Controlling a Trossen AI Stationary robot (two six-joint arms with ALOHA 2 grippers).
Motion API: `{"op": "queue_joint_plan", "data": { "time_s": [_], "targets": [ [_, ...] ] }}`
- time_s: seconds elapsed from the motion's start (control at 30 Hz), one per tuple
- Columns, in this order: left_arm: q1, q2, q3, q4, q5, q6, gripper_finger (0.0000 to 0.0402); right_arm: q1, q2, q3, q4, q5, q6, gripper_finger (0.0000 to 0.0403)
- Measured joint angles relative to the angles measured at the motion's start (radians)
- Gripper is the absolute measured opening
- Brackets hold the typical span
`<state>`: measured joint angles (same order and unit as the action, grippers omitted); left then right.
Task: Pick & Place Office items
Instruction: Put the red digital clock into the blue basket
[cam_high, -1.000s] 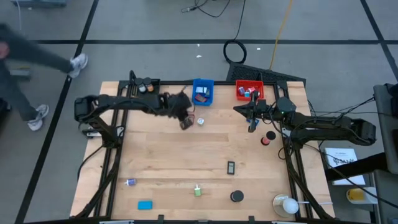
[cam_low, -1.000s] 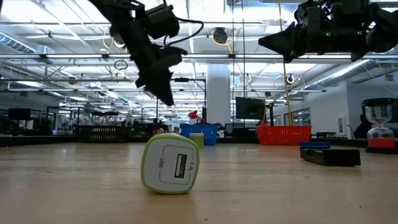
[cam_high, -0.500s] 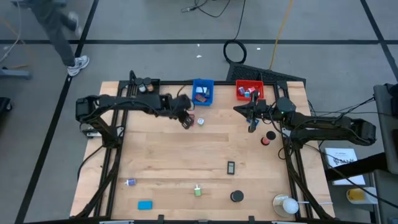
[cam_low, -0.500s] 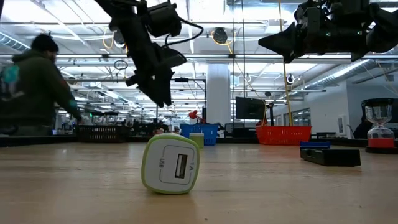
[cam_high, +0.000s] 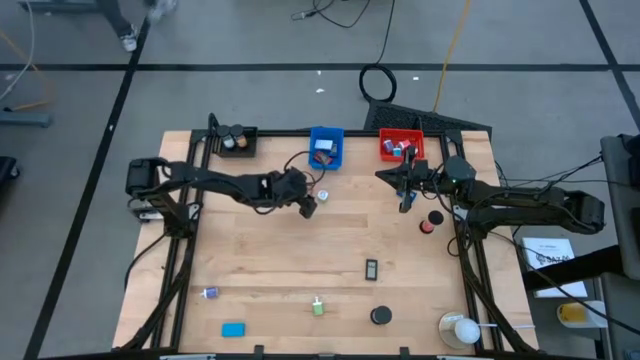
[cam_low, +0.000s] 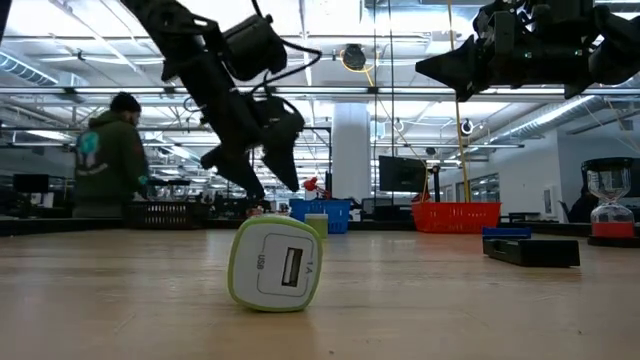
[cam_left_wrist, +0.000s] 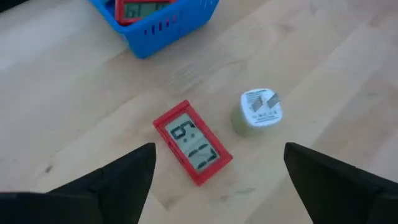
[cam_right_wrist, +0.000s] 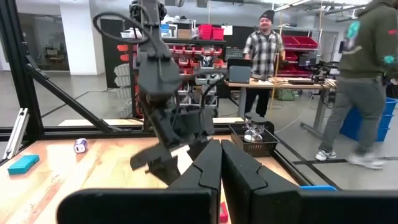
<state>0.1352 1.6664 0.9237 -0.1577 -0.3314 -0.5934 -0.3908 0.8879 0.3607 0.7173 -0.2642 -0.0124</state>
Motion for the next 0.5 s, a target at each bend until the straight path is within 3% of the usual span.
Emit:
{"op": "queue_joint_plan", "data": {
  "time_s": [0.27, 0.5],
  "targets": [
    [0.0, 0.126, 0.0, 0.115, -0.011, 0.007, 0.035, 0.0, 0.0, 0.0, 0.002, 0.0, 0.0, 0.0],
    [0.009, 0.182, 0.001, 0.101, -0.054, -0.018, 0.035, 0.0, 0.0, 0.0, -0.003, 0.0, 0.0, 0.0]
  ]
}}
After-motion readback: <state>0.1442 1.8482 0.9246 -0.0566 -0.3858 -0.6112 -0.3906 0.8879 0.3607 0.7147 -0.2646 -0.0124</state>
